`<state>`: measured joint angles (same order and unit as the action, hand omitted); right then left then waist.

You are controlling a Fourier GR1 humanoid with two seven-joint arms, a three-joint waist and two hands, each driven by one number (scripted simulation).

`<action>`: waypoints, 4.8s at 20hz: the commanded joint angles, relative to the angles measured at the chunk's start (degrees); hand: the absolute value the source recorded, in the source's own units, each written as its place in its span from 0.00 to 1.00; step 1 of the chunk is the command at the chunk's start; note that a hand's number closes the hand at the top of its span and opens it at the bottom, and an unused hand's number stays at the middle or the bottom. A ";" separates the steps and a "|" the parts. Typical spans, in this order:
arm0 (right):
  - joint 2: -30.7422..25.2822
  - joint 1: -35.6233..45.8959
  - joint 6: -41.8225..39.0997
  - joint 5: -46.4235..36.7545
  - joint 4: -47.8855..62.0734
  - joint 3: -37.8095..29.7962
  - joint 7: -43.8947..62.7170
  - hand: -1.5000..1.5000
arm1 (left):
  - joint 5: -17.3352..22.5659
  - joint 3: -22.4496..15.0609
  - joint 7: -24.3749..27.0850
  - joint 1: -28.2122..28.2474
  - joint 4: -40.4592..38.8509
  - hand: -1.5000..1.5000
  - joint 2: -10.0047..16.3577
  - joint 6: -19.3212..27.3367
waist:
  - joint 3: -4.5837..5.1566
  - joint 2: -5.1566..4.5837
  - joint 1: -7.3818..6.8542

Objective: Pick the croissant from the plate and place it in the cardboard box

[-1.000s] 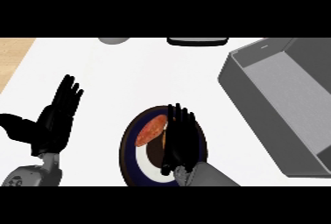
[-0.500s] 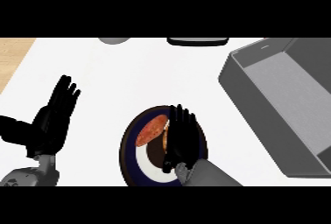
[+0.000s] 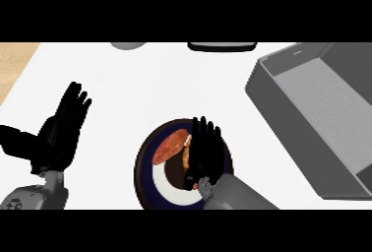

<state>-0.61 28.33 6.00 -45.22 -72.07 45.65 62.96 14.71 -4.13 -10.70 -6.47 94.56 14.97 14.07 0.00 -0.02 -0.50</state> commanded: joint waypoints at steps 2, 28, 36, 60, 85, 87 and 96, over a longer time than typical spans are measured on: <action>0.58 -1.34 2.93 -0.26 3.68 -0.63 1.50 0.00 | -1.10 1.53 -2.27 -0.84 1.34 0.50 -0.04 0.47 | -0.01 0.03 0.21; 0.49 0.94 0.87 -10.02 1.35 7.56 -6.81 1.00 | -3.55 3.71 -0.78 3.29 2.89 0.50 -3.29 -4.25 | -0.01 0.17 0.20; -4.23 1.89 -1.76 -6.99 -11.07 11.65 -24.16 1.00 | -4.65 3.12 0.84 1.20 -0.64 0.50 -5.05 -3.59 | 0.00 0.13 0.57; -9.30 2.63 -13.99 -10.41 -42.42 -23.66 -13.92 1.00 | -3.55 6.60 -1.15 0.38 -0.19 0.50 -2.88 -6.94 | -0.01 0.00 0.41; -27.74 7.22 -9.33 -13.70 6.61 -42.21 -47.13 1.00 | -5.68 5.88 -0.57 -0.63 -1.03 0.50 -6.25 -6.43 | 0.04 -0.45 -0.53; -27.20 8.20 -13.15 -16.00 12.50 -40.19 -44.57 1.00 | -6.01 5.72 -1.93 -0.86 1.02 0.50 -5.35 -6.45 | 0.02 -0.64 -1.68; -25.46 15.62 3.43 -8.15 29.55 -51.50 -61.50 0.00 | -6.81 4.27 -0.10 0.36 0.16 0.50 -7.34 -6.70 | -0.14 -0.64 -1.52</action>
<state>-27.05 41.87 1.72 -55.56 -46.07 -2.29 6.68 8.32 1.14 -11.35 -7.23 94.03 8.31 7.58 -0.09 -0.57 -1.64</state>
